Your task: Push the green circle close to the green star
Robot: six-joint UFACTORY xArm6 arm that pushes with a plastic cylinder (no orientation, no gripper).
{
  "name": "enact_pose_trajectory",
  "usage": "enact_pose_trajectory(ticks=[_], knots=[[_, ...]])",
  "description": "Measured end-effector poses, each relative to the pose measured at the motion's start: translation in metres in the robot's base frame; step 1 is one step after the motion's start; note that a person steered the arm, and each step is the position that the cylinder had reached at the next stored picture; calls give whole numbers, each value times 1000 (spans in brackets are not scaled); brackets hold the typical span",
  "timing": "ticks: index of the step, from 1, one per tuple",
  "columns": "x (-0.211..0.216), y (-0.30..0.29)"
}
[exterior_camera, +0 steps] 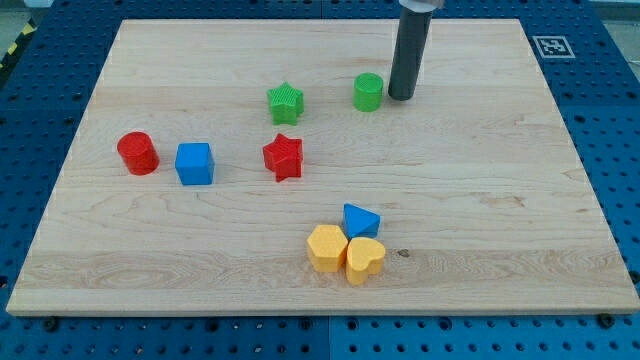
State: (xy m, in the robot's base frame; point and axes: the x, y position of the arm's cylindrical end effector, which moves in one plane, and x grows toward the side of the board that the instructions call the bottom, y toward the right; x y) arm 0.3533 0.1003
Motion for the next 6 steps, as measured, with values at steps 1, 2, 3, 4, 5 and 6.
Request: enact_pose_trajectory(ticks=[1, 2, 3, 4, 5, 6], knots=[[16, 0], [16, 0], [16, -7], [15, -19], [10, -26], [5, -30]])
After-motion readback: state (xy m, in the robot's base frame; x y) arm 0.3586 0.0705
